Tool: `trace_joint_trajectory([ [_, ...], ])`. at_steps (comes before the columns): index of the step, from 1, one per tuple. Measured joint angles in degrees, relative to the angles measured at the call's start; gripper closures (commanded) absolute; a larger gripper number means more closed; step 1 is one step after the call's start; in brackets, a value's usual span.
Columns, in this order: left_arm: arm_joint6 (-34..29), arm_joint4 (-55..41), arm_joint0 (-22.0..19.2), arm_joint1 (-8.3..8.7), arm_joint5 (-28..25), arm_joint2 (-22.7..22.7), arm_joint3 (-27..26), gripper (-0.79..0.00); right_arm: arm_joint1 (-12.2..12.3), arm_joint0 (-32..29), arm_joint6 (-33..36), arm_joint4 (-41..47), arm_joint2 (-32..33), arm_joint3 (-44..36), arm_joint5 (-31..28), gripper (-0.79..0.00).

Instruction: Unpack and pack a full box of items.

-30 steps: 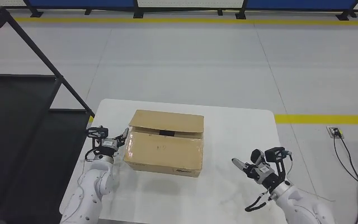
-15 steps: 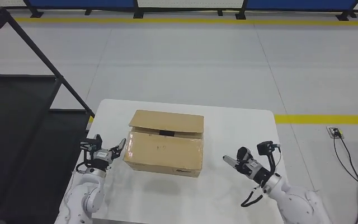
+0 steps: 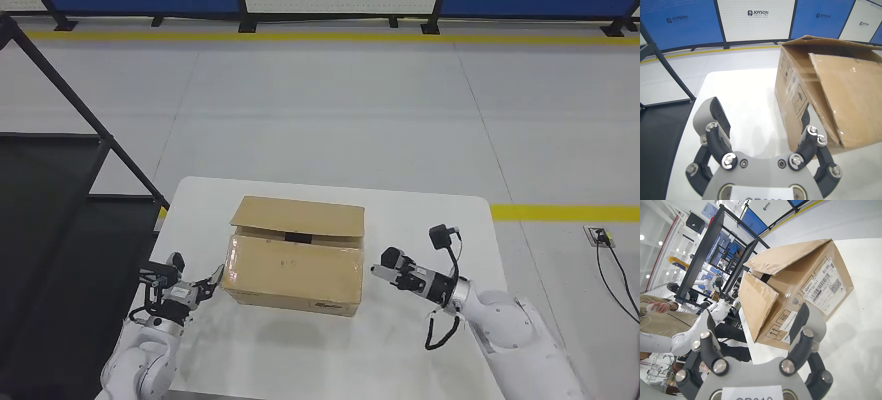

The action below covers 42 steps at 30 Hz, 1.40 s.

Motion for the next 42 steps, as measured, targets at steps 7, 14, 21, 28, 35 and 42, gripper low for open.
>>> trace_joint_trajectory([
  [7,0.7,0.5,1.7,0.18,-1.1,-0.5,-1.4,-0.785,-0.4,3.2,0.6,0.7,-3.4,2.2,0.2,-0.785],
  [14,1.8,-0.4,2.7,0.26,0.1,-1.9,-1.8,-0.785,-0.8,5.7,3.2,5.4,-6.1,4.3,-1.3,-0.785],
  [21,1.1,-2.9,2.5,0.42,0.0,-3.9,-1.9,-0.785,-0.2,5.3,10.3,16.4,-5.3,3.5,-8.9,-0.785],
  [28,0.9,-5.4,3.2,0.71,-3.1,-5.9,-5.3,-0.785,2.8,2.2,19.9,22.8,-6.6,-6.4,-9.4,-0.785],
  [35,1.8,-8.6,8.0,2.19,-20.5,-11.7,-9.7,-0.785,7.7,-1.9,18.4,13.0,-10.5,-12.5,-10.7,-0.785],
  [42,-1.2,-5.6,10.7,3.77,-35.8,-16.0,-10.7,-0.785,10.4,-2.3,15.3,9.7,-13.7,-10.8,-13.8,-0.785],
])
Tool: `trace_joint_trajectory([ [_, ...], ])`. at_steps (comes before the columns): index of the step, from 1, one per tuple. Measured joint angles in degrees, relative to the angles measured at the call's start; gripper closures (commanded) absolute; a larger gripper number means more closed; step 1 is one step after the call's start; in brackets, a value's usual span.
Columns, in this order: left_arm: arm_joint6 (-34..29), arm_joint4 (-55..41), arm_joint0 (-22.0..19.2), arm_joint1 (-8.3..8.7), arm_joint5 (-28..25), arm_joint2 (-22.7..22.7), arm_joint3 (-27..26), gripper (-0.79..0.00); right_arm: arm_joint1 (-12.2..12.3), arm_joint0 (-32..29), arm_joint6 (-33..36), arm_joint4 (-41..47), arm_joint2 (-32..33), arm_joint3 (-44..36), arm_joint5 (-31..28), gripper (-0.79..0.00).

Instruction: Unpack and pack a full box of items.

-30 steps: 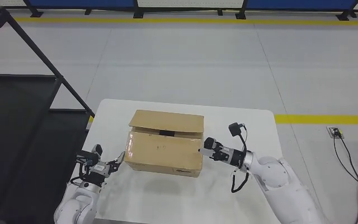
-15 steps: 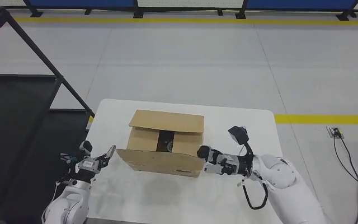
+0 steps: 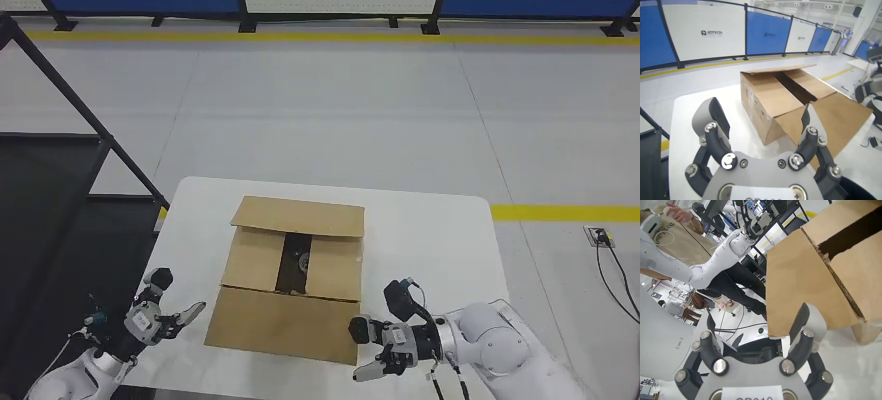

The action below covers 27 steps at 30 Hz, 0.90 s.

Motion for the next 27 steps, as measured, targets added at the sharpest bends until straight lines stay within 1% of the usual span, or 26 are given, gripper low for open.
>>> trace_joint_trajectory([
  [2,-0.4,2.6,0.0,0.16,-0.5,0.6,0.4,-0.785,0.2,0.5,-0.1,1.5,-0.8,1.1,-0.1,-0.785],
  [4,-0.2,4.2,-0.1,0.15,0.4,1.6,1.1,-0.785,0.1,1.7,-0.3,3.5,-1.3,2.4,0.7,-0.785],
  [7,-0.2,6.2,-0.7,0.13,1.4,3.5,1.9,-0.785,-0.5,4.1,-3.0,8.2,-2.1,4.1,4.2,-0.785],
  [8,0.0,7.1,-0.9,0.14,2.0,4.0,2.2,-0.785,-0.8,5.0,-4.8,11.0,-2.2,4.9,5.7,-0.785],
  [10,0.1,8.0,-1.3,0.14,2.8,4.8,2.9,-0.785,-1.1,6.0,-6.4,14.3,-2.3,5.7,7.3,-0.785],
  [14,0.5,9.8,-1.9,0.2,4.4,6.2,3.9,-0.785,-1.1,6.0,-6.2,14.3,-2.3,5.7,7.3,-0.785],
  [21,0.9,10.5,-1.9,0.29,5.1,6.4,4.3,-0.785,-1.1,5.8,-6.4,14.6,-2.4,5.6,7.6,-0.785],
  [24,0.9,10.4,-1.9,0.29,5.1,6.4,4.3,-0.785,-1.8,5.7,-9.9,20.0,-3.1,6.4,11.9,-0.785],
  [27,0.9,10.4,-1.9,0.29,5.1,6.4,4.3,-0.785,-3.0,8.7,-12.7,27.0,-4.7,9.9,18.2,-0.785],
])
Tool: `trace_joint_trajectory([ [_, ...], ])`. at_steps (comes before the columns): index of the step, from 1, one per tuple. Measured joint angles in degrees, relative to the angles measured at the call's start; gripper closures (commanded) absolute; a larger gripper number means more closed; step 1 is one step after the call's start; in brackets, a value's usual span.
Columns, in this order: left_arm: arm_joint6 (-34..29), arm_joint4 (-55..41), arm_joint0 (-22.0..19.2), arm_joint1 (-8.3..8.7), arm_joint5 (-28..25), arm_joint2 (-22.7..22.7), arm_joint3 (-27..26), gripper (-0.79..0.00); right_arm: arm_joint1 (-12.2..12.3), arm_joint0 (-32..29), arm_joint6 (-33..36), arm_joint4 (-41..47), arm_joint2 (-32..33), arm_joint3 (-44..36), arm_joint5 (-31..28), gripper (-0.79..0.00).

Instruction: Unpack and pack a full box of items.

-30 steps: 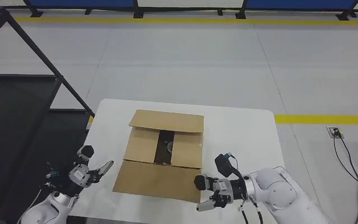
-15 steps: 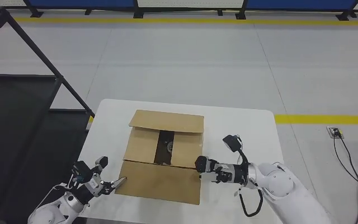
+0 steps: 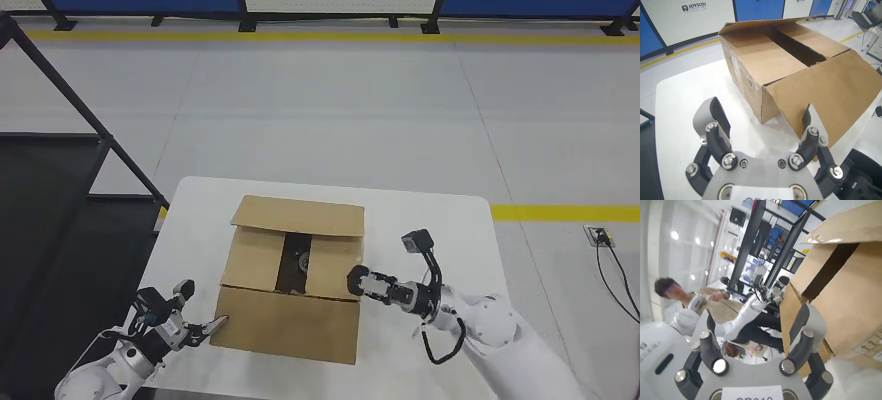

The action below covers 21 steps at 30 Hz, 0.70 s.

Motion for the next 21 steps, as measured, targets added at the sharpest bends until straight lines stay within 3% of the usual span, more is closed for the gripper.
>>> trace_joint_trajectory([
  [5,0.0,0.0,0.0,0.0,0.0,0.0,0.0,-0.785,-2.0,5.8,0.7,7.4,-2.7,7.1,7.6,-0.785],
  [11,0.0,0.0,0.0,0.0,0.0,0.0,0.0,-0.785,-4.2,11.5,-0.8,8.3,-5.6,14.3,11.4,-0.785],
  [21,0.0,0.0,0.0,0.0,0.0,0.0,0.0,-0.785,-8.1,20.1,-8.6,7.2,-8.5,20.4,10.5,-0.785],
])
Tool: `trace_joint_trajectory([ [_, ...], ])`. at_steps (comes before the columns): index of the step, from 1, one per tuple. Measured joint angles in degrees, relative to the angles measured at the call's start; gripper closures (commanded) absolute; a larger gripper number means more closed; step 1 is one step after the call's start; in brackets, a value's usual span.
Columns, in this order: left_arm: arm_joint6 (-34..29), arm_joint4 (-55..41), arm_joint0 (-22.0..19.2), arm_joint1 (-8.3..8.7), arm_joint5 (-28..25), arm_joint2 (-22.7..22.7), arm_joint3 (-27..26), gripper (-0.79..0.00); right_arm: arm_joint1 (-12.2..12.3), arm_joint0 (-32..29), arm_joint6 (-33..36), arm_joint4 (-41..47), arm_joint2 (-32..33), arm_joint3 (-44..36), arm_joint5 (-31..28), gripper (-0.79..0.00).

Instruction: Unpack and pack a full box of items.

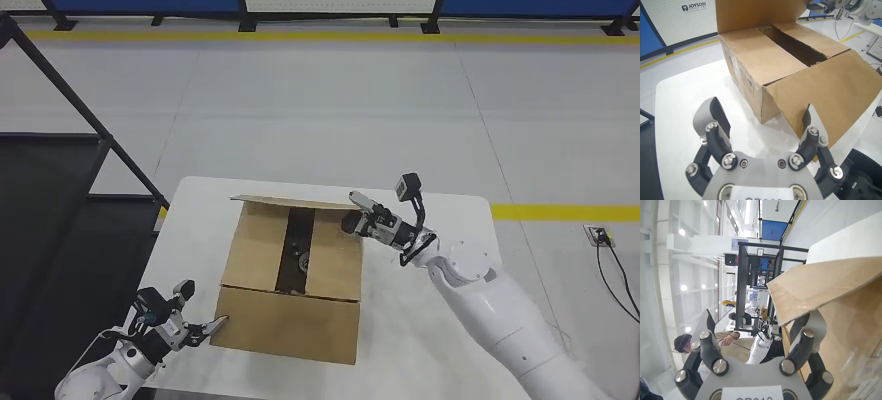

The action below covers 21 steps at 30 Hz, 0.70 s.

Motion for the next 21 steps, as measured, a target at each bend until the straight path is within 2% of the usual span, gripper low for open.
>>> trace_joint_trajectory([
  [8,0.0,0.0,0.0,0.0,0.0,0.0,0.0,-0.785,-3.2,6.8,-8.6,-7.1,-3.8,6.4,2.4,-0.785],
  [21,0.0,0.0,0.0,0.0,0.0,0.0,0.0,-0.785,-3.3,6.3,-8.6,-6.5,-3.6,6.2,2.6,-0.785],
])
